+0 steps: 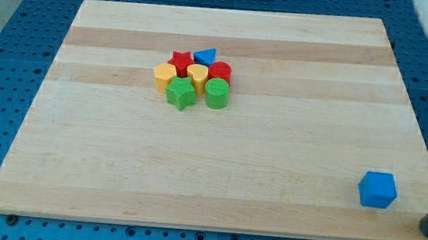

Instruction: Drag the blue cube towards the group of blocks

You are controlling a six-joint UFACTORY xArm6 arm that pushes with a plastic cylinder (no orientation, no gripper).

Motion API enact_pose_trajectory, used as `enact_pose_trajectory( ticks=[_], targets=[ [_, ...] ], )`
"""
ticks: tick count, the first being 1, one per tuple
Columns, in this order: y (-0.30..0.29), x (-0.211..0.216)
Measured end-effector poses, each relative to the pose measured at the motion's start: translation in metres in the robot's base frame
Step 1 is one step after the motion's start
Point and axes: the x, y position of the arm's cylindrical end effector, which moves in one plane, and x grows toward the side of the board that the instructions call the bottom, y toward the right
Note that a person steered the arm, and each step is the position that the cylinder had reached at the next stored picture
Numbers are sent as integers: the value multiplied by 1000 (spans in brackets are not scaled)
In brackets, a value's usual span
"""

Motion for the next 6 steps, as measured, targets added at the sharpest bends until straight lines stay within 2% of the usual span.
enact_pose_trajectory(
  ticks=[1,2,3,4,5,6],
  targets=[
    [-20,-29],
    [-77,-54],
    [-137,-68],
    [-161,-75],
    [-112,-80],
    [-74,-47]
  ],
)
